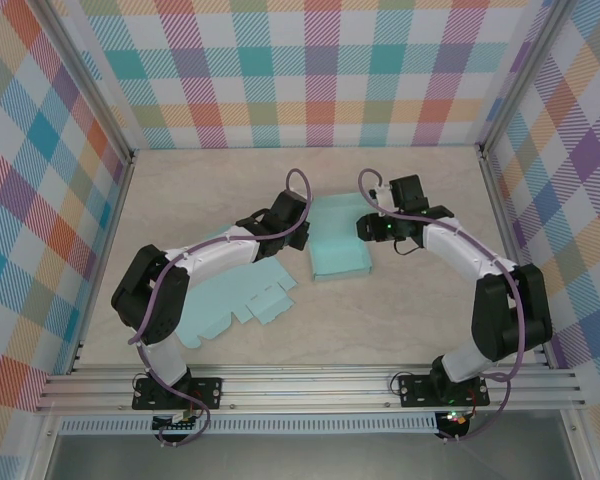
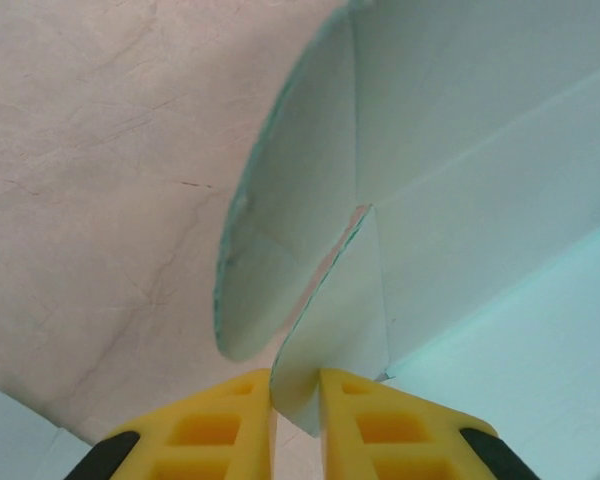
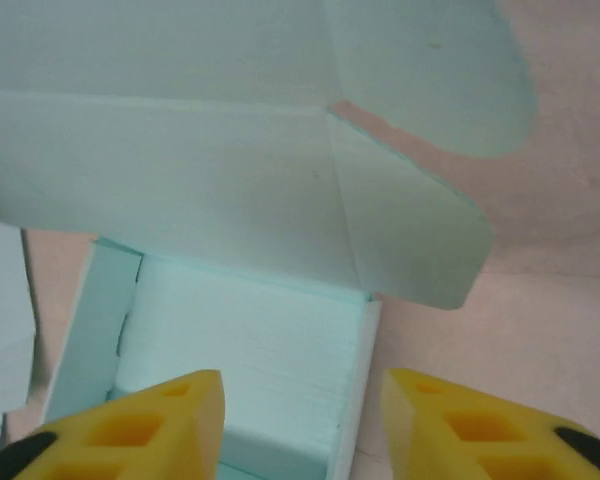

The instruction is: Fold the paper box

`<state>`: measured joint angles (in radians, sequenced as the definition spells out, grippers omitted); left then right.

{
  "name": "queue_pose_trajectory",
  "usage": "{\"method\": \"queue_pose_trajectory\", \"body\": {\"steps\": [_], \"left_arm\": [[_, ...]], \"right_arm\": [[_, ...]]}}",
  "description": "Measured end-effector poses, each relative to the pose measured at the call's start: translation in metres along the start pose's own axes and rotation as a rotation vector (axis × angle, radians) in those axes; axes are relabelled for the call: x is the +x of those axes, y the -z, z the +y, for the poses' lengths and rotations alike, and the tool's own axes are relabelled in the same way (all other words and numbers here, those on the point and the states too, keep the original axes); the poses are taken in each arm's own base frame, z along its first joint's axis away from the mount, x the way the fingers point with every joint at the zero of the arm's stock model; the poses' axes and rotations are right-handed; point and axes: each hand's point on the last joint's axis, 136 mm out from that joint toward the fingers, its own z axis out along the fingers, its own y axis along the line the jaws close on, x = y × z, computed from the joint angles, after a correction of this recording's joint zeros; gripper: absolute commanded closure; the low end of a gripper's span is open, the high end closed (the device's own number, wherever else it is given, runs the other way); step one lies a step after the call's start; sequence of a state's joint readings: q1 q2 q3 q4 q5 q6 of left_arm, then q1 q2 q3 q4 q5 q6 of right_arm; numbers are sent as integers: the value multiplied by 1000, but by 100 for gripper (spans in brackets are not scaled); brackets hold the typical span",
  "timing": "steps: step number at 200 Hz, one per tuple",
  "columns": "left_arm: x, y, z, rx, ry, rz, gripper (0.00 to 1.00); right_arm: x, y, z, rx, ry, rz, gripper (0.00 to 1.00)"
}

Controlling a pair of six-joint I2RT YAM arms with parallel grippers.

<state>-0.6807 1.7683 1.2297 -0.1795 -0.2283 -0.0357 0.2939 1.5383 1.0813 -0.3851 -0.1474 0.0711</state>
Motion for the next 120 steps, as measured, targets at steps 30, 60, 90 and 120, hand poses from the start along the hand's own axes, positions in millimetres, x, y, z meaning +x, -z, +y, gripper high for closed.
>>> {"method": "queue_pose_trajectory", "body": {"steps": [30, 60, 90, 120], "left_arm": [[-1, 0, 0, 2, -6, -6, 82], [-3, -1, -1, 6, -19, -20, 84], [-3, -1, -1, 7, -30, -29, 85], [-1, -2, -1, 7, -38, -27, 85]], "right_arm": [[-14, 10, -15, -6, 19, -56, 30], [-24, 11, -18, -67, 70, -95, 28], [-35, -3, -9, -147, 120, -97, 29], [-43, -13, -3, -200, 135, -95, 32]]}}
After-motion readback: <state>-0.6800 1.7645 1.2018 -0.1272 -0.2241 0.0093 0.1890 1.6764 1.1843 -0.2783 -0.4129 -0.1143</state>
